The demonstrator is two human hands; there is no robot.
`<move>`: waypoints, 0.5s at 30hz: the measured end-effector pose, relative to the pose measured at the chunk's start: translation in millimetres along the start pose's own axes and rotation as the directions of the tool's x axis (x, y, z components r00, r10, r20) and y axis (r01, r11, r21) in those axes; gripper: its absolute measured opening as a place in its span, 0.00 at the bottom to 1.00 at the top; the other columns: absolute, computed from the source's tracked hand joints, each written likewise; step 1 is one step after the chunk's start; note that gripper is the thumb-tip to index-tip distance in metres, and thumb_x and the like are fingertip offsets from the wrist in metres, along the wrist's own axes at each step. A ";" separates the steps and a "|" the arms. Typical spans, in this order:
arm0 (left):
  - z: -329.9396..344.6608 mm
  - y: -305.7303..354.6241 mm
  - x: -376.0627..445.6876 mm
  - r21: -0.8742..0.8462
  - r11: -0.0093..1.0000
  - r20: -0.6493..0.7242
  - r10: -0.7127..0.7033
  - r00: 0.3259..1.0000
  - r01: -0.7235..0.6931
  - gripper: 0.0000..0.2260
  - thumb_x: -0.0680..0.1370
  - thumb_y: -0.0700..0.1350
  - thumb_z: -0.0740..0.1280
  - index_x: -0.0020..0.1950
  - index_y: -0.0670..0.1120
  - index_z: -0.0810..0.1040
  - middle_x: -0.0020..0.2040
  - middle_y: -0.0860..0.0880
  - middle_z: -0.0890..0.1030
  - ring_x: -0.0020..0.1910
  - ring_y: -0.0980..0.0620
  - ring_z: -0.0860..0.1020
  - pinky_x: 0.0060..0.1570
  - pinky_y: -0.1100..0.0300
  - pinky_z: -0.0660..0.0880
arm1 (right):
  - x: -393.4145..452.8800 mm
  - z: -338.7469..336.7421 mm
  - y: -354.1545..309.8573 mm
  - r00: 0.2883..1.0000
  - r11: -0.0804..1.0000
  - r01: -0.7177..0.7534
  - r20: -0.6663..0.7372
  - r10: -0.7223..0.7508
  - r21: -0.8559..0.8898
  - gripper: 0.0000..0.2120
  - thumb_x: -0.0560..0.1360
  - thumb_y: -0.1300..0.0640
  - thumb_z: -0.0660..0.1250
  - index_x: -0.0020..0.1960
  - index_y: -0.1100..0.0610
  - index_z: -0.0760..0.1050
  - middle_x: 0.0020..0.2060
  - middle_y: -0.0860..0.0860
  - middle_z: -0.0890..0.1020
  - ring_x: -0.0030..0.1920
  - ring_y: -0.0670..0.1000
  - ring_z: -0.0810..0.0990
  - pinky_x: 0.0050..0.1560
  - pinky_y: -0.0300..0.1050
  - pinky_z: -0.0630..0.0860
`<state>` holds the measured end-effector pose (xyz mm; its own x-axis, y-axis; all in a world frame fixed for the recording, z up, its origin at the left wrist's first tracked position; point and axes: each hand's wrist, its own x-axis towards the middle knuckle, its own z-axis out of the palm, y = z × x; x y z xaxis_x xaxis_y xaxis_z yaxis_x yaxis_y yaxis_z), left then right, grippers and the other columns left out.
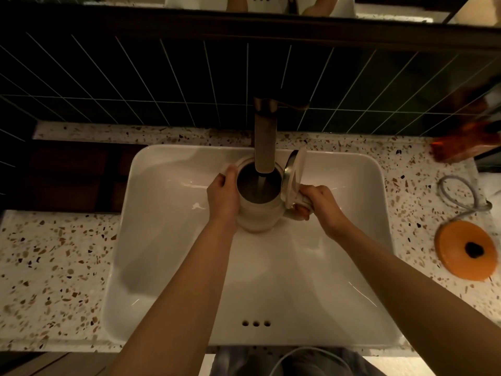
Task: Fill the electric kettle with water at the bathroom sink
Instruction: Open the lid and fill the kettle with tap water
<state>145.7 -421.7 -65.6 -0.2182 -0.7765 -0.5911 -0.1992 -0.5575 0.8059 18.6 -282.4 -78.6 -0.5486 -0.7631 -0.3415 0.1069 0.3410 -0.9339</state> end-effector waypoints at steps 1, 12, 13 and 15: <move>-0.4 0.3 0.4 0.001 1.000 0.004 0.000 1.000 0.000 0.10 0.79 0.54 0.64 0.42 0.52 0.79 0.44 0.51 0.82 0.44 0.56 0.79 0.43 0.60 0.74 | 0.6 0.4 0.5 1.000 1.000 0.005 0.001 -0.005 -0.008 0.26 0.79 0.56 0.56 0.22 0.56 0.70 0.23 0.59 0.72 0.26 0.52 0.72 0.40 0.39 0.74; -9.8 -1.9 7.8 -0.028 0.995 0.120 -0.092 0.989 0.096 0.13 0.76 0.56 0.67 0.56 0.50 0.80 0.55 0.47 0.84 0.57 0.48 0.81 0.57 0.52 0.77 | 0.3 -1.2 -0.4 0.998 0.997 -0.059 0.019 0.060 -0.047 0.28 0.80 0.50 0.58 0.22 0.55 0.71 0.22 0.56 0.72 0.28 0.54 0.72 0.42 0.39 0.72; -10.6 -3.8 7.8 -0.026 0.996 0.126 -0.085 0.988 0.089 0.12 0.76 0.56 0.68 0.53 0.51 0.81 0.55 0.48 0.84 0.56 0.49 0.81 0.59 0.50 0.77 | -0.4 -1.1 0.5 0.998 0.997 -0.069 0.008 0.069 -0.046 0.28 0.80 0.50 0.58 0.21 0.54 0.72 0.22 0.56 0.72 0.29 0.54 0.72 0.41 0.40 0.72; -11.3 -5.6 6.9 -0.030 0.995 0.124 -0.088 0.988 0.092 0.09 0.75 0.56 0.70 0.49 0.52 0.81 0.53 0.48 0.85 0.55 0.48 0.81 0.59 0.49 0.77 | -1.6 -1.0 2.3 0.997 0.996 -0.082 0.001 0.082 -0.031 0.29 0.80 0.49 0.59 0.21 0.53 0.73 0.20 0.52 0.73 0.27 0.50 0.72 0.41 0.41 0.71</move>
<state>156.1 -427.3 -73.7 -0.3163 -0.6820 -0.6594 -0.1902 -0.6354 0.7484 19.0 -279.9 -80.1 -0.5372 -0.7332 -0.4170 0.1256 0.4194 -0.8991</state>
